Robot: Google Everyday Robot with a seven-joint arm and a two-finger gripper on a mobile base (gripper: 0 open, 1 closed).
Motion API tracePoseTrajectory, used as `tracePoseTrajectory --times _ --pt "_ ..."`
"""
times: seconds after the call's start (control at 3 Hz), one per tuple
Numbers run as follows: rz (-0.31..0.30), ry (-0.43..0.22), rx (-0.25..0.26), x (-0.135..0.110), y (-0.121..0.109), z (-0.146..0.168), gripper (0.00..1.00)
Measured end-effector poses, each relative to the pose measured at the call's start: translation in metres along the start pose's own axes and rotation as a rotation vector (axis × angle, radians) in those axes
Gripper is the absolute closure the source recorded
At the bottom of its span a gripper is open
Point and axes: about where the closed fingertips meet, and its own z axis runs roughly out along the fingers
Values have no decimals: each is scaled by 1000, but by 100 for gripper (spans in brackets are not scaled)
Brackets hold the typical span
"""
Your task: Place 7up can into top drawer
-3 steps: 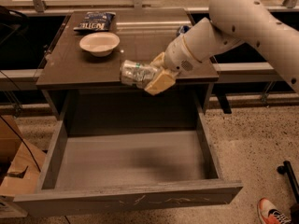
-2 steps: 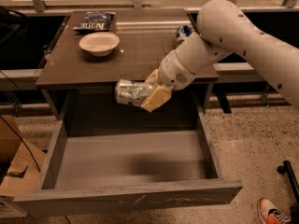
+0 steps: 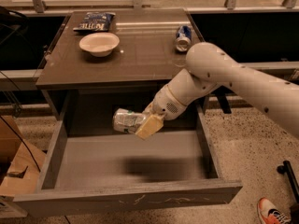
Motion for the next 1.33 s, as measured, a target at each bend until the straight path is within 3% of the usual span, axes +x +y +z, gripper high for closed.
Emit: tracePoseTrajectory --times 0.33,1.0,1.33 --pt "123 -53 44 16 -12 32 98" --pt "341 -110 121 50 -35 75 56" --pt "440 -107 129 69 -24 86 33"
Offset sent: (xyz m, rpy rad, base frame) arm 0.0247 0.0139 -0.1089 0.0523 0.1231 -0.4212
